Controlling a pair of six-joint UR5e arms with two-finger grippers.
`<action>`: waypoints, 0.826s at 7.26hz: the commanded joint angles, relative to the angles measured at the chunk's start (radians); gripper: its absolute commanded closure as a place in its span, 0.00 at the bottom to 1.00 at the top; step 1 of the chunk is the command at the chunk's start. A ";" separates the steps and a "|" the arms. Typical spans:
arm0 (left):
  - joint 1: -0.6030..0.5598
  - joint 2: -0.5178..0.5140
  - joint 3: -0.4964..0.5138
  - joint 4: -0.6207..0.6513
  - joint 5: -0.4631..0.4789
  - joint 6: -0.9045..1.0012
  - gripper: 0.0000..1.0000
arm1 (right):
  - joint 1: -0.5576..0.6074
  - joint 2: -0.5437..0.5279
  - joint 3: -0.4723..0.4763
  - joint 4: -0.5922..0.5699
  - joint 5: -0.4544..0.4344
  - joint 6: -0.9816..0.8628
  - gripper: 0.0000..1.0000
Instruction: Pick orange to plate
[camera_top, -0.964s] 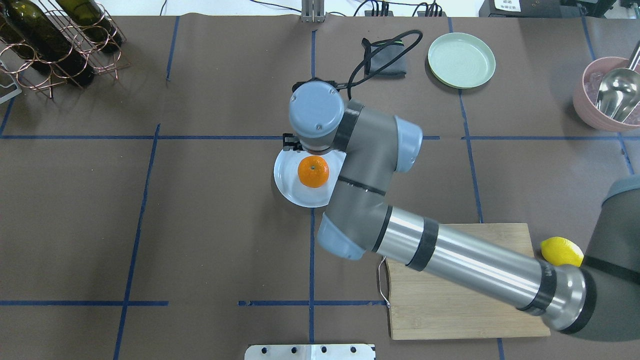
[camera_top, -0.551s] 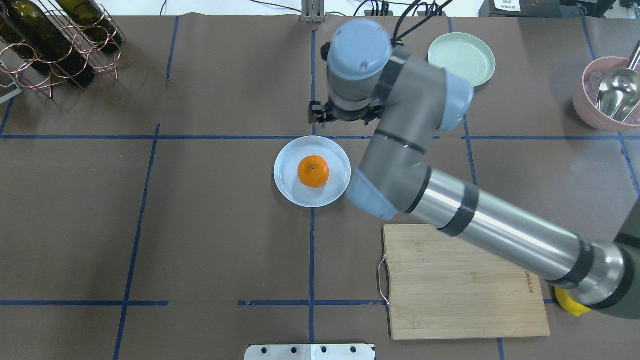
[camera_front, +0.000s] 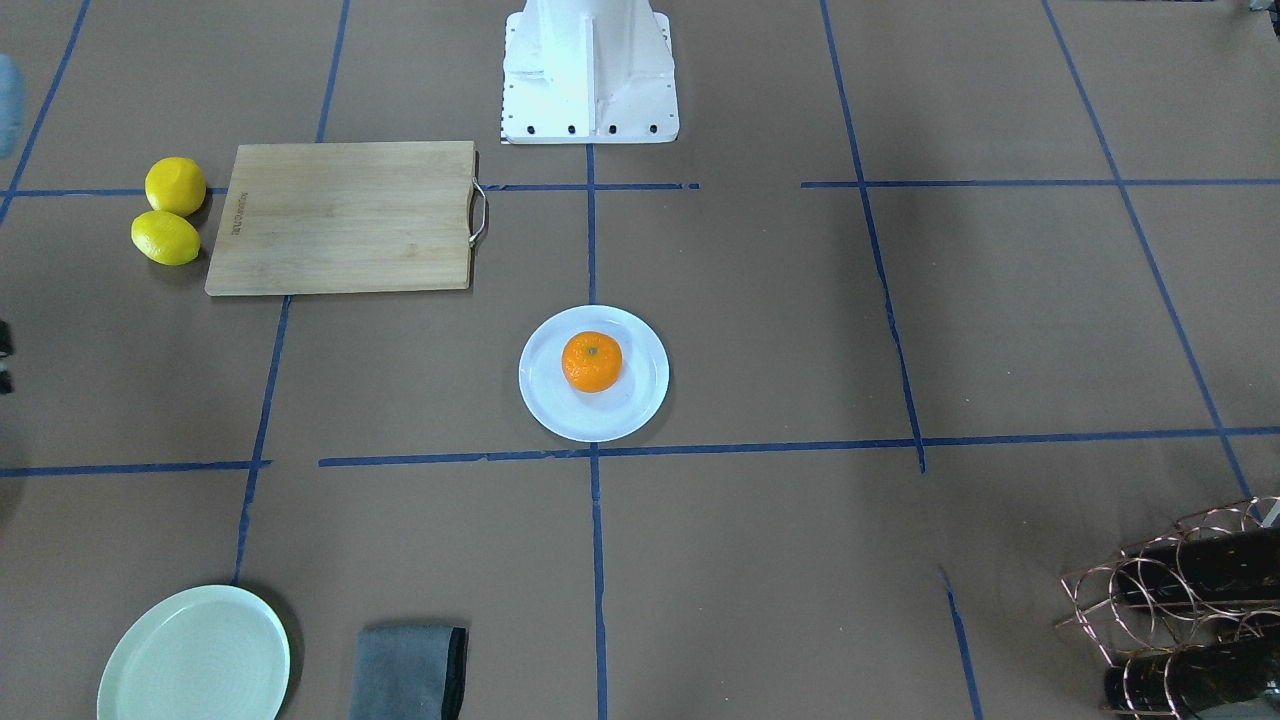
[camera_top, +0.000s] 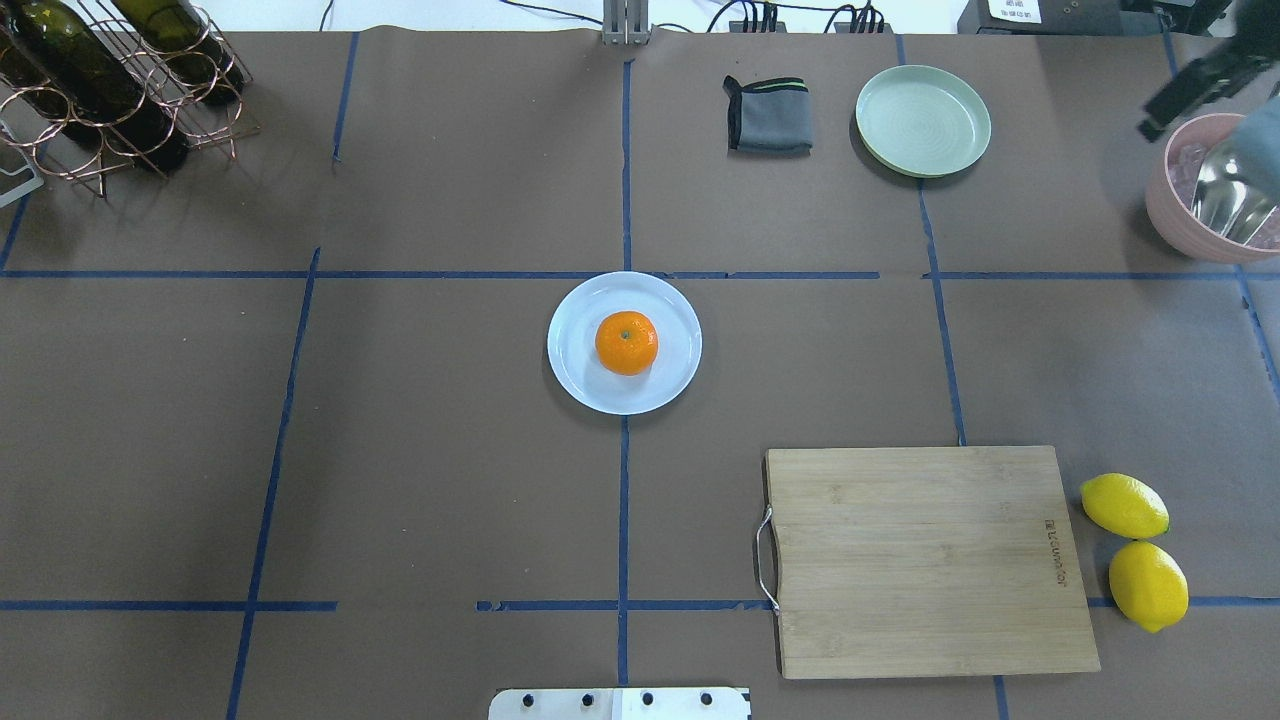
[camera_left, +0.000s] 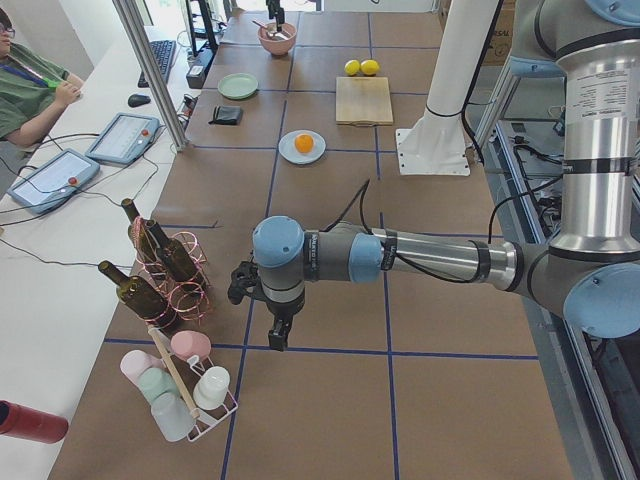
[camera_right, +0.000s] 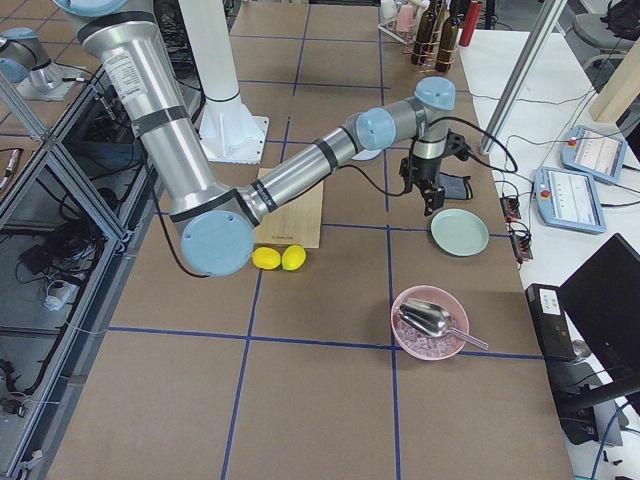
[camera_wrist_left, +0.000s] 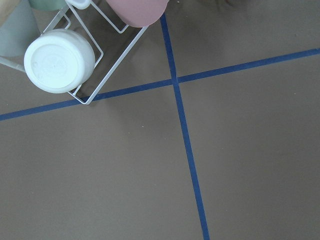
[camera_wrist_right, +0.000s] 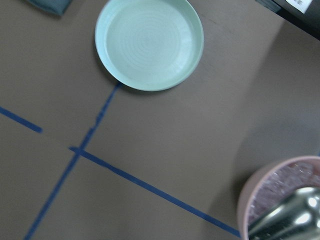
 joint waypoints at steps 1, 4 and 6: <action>0.000 0.000 -0.008 0.002 -0.001 0.000 0.00 | 0.153 -0.264 -0.010 0.126 0.015 -0.090 0.00; 0.000 0.002 -0.010 0.001 -0.003 0.005 0.00 | 0.255 -0.366 -0.160 0.289 0.017 -0.081 0.00; -0.002 0.008 -0.027 -0.003 -0.005 0.008 0.00 | 0.253 -0.362 -0.164 0.280 0.058 -0.042 0.00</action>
